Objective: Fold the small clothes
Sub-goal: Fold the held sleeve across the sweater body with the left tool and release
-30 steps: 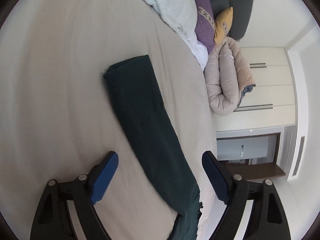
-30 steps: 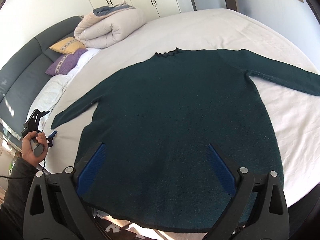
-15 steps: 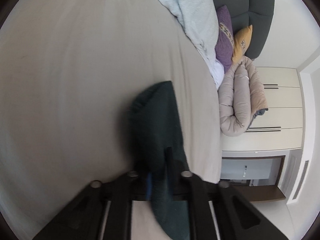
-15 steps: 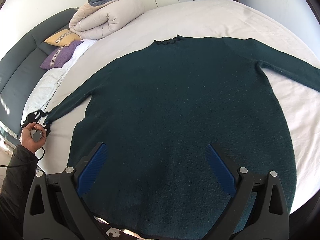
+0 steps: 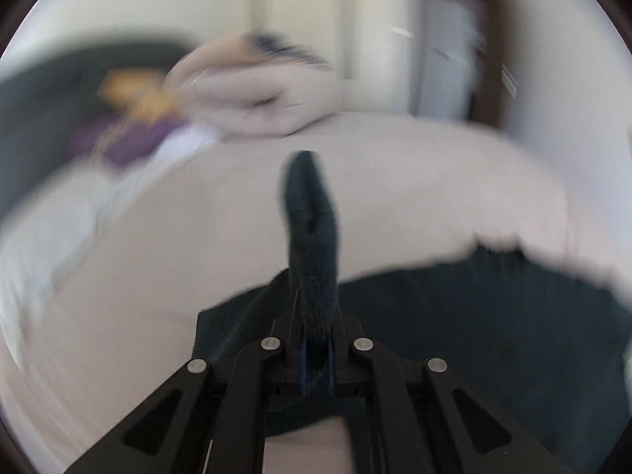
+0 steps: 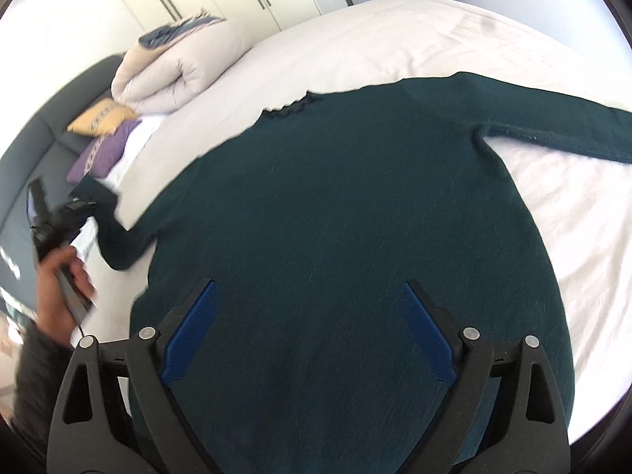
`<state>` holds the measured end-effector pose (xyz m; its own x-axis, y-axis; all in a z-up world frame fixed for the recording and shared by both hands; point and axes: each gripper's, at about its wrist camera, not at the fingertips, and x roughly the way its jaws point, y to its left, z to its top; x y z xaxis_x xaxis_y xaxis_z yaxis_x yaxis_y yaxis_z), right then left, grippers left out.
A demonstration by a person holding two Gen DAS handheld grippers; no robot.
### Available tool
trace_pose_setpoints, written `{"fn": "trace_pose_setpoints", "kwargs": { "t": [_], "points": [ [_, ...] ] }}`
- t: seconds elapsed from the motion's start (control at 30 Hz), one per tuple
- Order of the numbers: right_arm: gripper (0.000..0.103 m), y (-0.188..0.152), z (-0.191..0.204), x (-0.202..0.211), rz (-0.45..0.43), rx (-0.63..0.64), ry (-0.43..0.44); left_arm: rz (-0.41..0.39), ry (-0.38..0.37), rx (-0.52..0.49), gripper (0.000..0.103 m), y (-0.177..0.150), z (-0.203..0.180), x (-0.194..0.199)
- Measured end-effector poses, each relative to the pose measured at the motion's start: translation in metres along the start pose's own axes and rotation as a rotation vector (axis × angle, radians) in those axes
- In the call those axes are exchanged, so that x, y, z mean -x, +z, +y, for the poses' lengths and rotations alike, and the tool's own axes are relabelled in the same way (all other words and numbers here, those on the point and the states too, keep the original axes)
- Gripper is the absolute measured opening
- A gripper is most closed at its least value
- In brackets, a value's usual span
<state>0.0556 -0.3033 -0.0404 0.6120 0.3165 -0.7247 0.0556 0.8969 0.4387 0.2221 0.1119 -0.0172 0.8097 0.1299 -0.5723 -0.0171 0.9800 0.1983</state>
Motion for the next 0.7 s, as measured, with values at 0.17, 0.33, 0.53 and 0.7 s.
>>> {"fn": "trace_pose_setpoints", "kwargs": {
  "t": [0.17, 0.33, 0.53, 0.7],
  "points": [
    [0.092, 0.048, -0.02, -0.036, 0.077, -0.071, 0.136, -0.016, 0.047, -0.359, 0.006, -0.054, -0.107, -0.002],
    [0.092, 0.087, -0.022, -0.103, 0.211, -0.17, 0.335, 0.001, 0.086, -0.402, 0.006, -0.073, -0.113, -0.01],
    [0.082, 0.105, 0.011, -0.209, 0.411, -0.341, 0.57, -0.032, 0.087, -0.367, 0.007, -0.08, -0.114, -0.003],
    [0.073, 0.101, 0.056, -0.261, 0.527, -0.357, 0.626, -0.055, 0.091, -0.321, 0.007, -0.077, -0.107, -0.001]
  ]
}}
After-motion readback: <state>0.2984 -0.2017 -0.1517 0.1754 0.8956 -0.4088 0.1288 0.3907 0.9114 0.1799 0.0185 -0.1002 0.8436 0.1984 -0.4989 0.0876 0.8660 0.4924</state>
